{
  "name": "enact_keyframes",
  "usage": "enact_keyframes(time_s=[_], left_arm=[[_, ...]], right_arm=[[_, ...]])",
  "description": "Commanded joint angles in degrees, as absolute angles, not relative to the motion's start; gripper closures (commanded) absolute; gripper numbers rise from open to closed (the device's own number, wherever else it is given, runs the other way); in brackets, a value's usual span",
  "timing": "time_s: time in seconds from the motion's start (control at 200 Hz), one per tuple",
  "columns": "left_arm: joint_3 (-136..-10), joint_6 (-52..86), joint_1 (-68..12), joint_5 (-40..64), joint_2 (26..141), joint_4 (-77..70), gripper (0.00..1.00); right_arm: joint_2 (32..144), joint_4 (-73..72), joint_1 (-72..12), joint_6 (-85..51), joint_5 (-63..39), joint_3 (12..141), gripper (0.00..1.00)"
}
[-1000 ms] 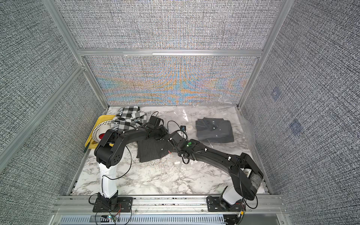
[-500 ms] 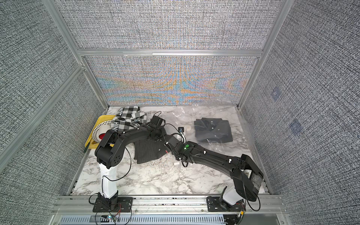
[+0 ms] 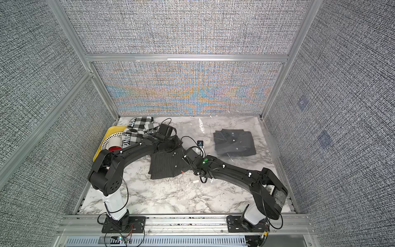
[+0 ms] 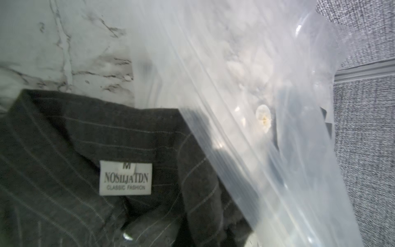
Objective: Place the folded shirt into the vacuum bag
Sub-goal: Place the shirt in the vacuum bag.
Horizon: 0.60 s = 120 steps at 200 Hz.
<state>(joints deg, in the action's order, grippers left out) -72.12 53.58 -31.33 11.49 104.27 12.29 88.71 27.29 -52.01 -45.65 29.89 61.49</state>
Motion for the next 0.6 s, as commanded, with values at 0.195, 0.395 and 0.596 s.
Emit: enact_keyframes(time_s=[0.195, 0.395, 0.596], left_arm=[[-67.8, 61.5, -30.3, 23.3, 99.1, 0.5, 1.00], [-66.0, 64.4, -29.6, 25.3, 96.7, -2.9, 1.00], [-66.4, 66.5, -29.0, 23.7, 98.5, -5.6, 1.00]], right_arm=[[88.7, 24.7, -50.8, -44.9, 26.1, 61.5, 1.00], [88.4, 23.6, -49.7, -45.0, 24.8, 60.0, 1.00], [87.3, 22.9, -49.7, -45.4, 24.4, 58.8, 1.00]])
